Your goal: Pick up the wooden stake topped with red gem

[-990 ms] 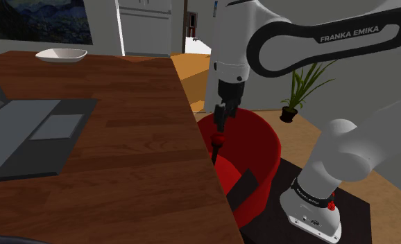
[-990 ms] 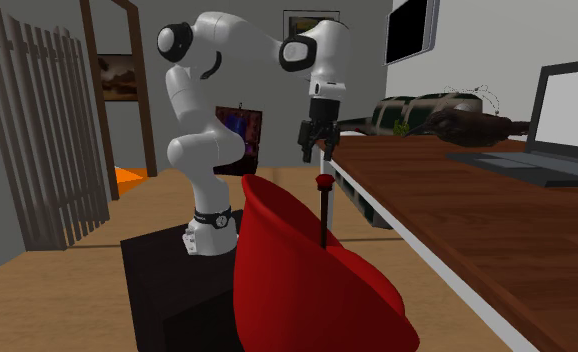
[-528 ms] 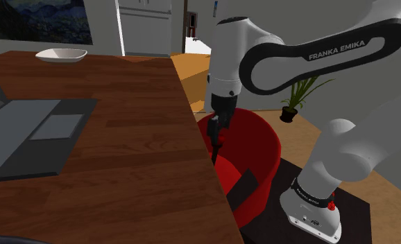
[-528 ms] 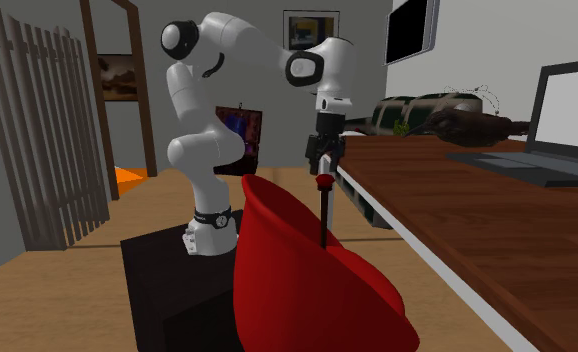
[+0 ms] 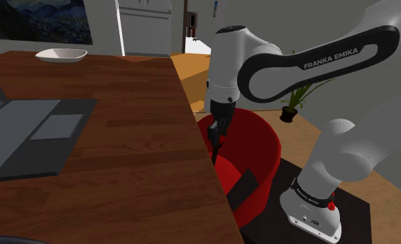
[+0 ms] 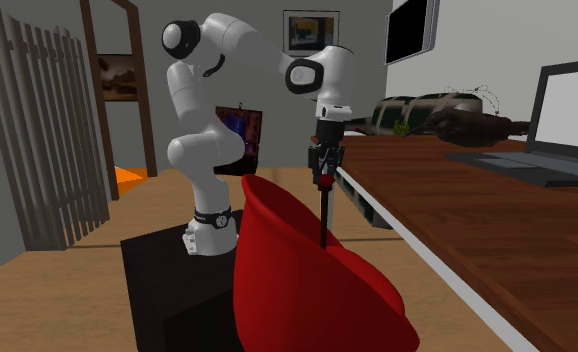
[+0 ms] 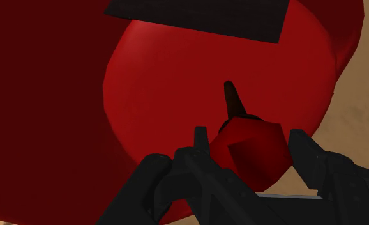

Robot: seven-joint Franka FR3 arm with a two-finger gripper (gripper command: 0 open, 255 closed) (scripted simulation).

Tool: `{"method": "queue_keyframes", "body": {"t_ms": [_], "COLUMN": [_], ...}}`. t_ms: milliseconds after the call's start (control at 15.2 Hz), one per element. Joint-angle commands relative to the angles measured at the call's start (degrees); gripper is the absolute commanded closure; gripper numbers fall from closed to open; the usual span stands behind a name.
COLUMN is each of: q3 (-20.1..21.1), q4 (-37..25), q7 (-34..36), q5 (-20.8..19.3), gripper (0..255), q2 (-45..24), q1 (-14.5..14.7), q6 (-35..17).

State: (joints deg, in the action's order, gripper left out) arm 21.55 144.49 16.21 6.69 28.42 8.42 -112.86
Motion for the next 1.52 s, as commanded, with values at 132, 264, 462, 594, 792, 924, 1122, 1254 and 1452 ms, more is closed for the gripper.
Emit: {"method": "queue_keyframes", "body": {"t_ms": [132, 264, 462, 594, 792, 924, 1122, 1254, 1452], "q3": [0.01, 0.02, -0.27, -0.53, -0.91, -1.15, -1.50, -1.71, -1.83], "q4": [0.13, 0.10, -1.04, -2.24, -4.09, -5.38, -7.40, -8.79, -9.61], "q7": [0.00, 0.01, -0.14, -0.27, -0.45, -0.55, -0.69, -0.77, -0.82], "q5": [0.03, 0.04, -0.04, -0.11, -0.23, -0.32, -0.47, -0.58, -0.65], "gripper": [255, 255, 255, 255, 255, 255, 255, 255, 255], "q2": [0.00, -0.01, 0.50, 0.98, 1.61, 1.95, 2.34, 2.53, 2.61], "q1": [0.02, 0.02, 0.00, -0.02, -0.05, -0.09, -0.16, -0.22, -0.25], "q6": [-0.02, 0.00, 1.64, 3.31, 5.78, 7.40, 9.80, 11.38, 12.28]}}
